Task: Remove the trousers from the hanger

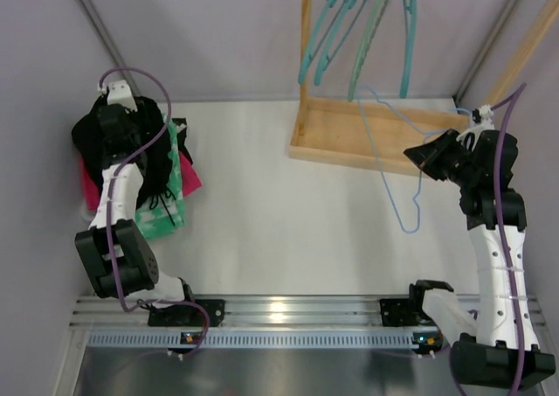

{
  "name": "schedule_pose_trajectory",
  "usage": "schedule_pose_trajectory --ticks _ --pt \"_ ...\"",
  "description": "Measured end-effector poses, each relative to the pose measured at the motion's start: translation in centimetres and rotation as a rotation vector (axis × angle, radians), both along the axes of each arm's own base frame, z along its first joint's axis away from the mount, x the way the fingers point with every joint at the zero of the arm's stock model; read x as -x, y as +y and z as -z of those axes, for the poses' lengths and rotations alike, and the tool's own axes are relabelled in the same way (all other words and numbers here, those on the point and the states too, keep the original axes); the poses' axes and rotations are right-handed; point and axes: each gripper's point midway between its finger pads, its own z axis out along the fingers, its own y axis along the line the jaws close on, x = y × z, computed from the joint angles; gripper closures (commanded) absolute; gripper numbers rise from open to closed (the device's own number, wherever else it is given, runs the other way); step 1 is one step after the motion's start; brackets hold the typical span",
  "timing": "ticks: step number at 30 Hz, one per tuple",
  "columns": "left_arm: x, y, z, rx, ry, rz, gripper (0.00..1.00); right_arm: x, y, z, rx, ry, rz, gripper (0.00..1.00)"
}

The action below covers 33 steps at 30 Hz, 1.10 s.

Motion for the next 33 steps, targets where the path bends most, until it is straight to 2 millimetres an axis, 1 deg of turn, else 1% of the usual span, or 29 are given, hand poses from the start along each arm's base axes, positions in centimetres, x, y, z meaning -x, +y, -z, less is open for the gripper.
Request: schedule_pose_trajectory --ticks 1,2,4,6,9,16,18,20,21,23,24,25,27,28,29,30,32,33 --pt "0.3 -0.3 -0.4 0.007 0.005 0.008 0.30 0.0 0.0 0.0 0.001 -0.001 0.002 1.00" --pt "0.6 -0.6 -0.9 0.015 0.008 0.021 0.14 0.1 0.0 -0.1 0.002 -0.002 0.003 1.00" --pt "1.3 -1.3 -1.9 0.025 0.012 0.046 0.02 0.2 -0.1 0.0 0.003 0.002 0.006 1.00" --pt "1.9 -1.9 -2.9 0.031 0.007 0.066 0.02 0.3 -0.2 -0.2 0.008 0.000 0.009 1.00" --pt "2.9 -2.8 -4.8 0.033 -0.009 0.099 0.02 0.4 -0.3 -0.8 0.017 -0.012 0.017 1.00" --pt "4.9 -4.8 -11.2 0.020 -0.093 0.176 0.02 1.0 -0.8 -1.3 0.039 -0.024 0.043 1.00" --pt "5.5 -5.8 -12.9 0.014 -0.113 0.204 0.02 1.3 -0.9 -1.4 0.046 -0.021 0.048 1.00" --pt "5.9 -7.0 -13.9 -0.004 -0.121 0.235 0.02 1.6 -1.1 -1.6 0.055 -0.018 0.060 1.00" --pt "6.0 -8.2 -14.4 -0.020 -0.123 0.262 0.02 1.6 -1.2 -1.7 0.061 -0.018 0.065 1.00" --pt "6.2 -11.2 -14.7 -0.061 -0.113 0.325 0.02 1.9 -1.6 -2.5 0.079 -0.027 0.084 1.00" --pt "6.3 -13.4 -14.7 -0.080 -0.103 0.374 0.02 2.0 -1.8 -3.0 0.088 -0.036 0.094 1.00" --pt "6.4 -16.1 -14.6 -0.100 -0.096 0.432 0.02 2.1 -2.1 -3.5 0.099 -0.045 0.107 1.00" --pt "6.9 -20.4 -14.3 -0.118 -0.084 0.543 0.02 2.3 -2.8 -4.7 0.126 -0.056 0.142 1.00" --pt "7.3 -22.2 -13.9 -0.120 -0.071 0.595 0.02 2.4 -3.2 -5.3 0.144 -0.061 0.161 1.00" --pt "7.6 -23.1 -13.6 -0.118 -0.058 0.621 0.02 2.4 -3.6 -6.0 0.163 -0.070 0.179 1.00" --pt "7.7 -23.4 -13.3 -0.116 -0.049 0.632 0.02 2.4 -4.1 -6.6 0.185 -0.079 0.198 1.00" --pt "7.9 -23.4 -12.8 -0.114 -0.029 0.633 0.02 2.2 -5.1 -7.1 0.231 -0.087 0.233 1.00" --pt "8.0 -23.3 -12.6 -0.114 -0.019 0.632 0.02 2.2 -5.7 -7.1 0.265 -0.078 0.252 1.00"
